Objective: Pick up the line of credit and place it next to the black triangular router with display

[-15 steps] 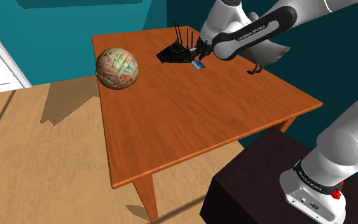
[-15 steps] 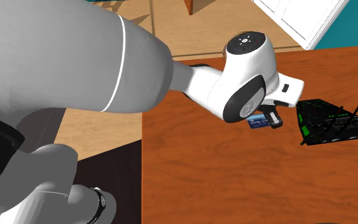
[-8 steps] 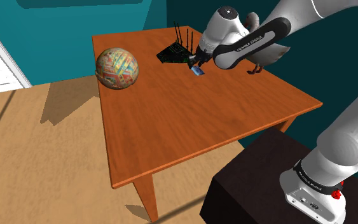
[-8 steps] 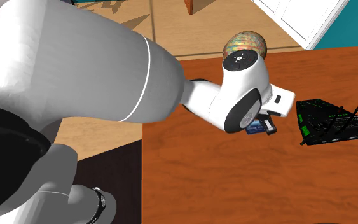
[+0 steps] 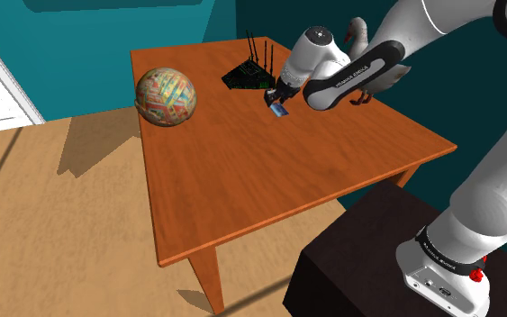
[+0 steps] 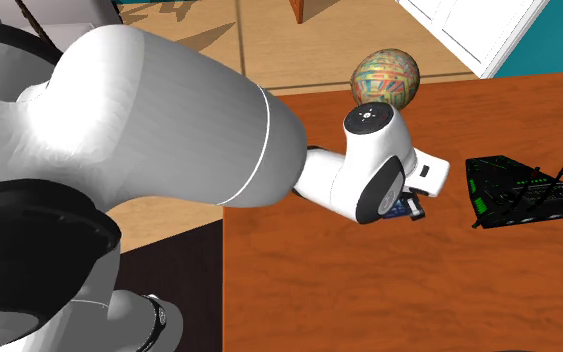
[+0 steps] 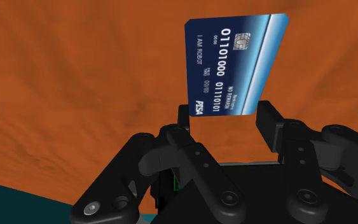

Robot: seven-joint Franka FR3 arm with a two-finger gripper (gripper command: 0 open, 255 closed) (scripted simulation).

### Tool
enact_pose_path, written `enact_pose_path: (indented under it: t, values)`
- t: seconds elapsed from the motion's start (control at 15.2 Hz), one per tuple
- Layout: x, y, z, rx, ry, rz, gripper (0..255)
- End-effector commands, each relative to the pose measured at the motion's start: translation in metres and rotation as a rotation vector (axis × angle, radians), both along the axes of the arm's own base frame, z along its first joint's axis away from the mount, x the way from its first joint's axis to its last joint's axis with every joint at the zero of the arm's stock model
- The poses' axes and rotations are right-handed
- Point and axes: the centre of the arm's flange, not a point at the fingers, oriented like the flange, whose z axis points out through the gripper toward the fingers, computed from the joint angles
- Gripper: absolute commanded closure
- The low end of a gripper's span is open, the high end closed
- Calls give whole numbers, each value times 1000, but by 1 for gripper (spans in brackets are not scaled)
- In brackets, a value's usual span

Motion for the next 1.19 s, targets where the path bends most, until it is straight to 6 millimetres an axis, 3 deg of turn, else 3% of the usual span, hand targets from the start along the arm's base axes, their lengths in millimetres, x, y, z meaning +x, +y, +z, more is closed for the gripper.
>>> enact_pose_path:
  t: [0.0, 0.4, 0.46, 0.79, 1.06, 1.12]
  values:
    - [0, -1, -3, 0, -1, 0, 255]
    - [0, -1, -3, 0, 0, 0, 255]
    - [0, -1, -3, 0, 0, 0, 0]
    - [0, -1, -3, 0, 0, 0, 0]
    - [-27, 6, 39, 0, -1, 0, 0]
    - [-27, 6, 39, 0, -1, 0, 0]
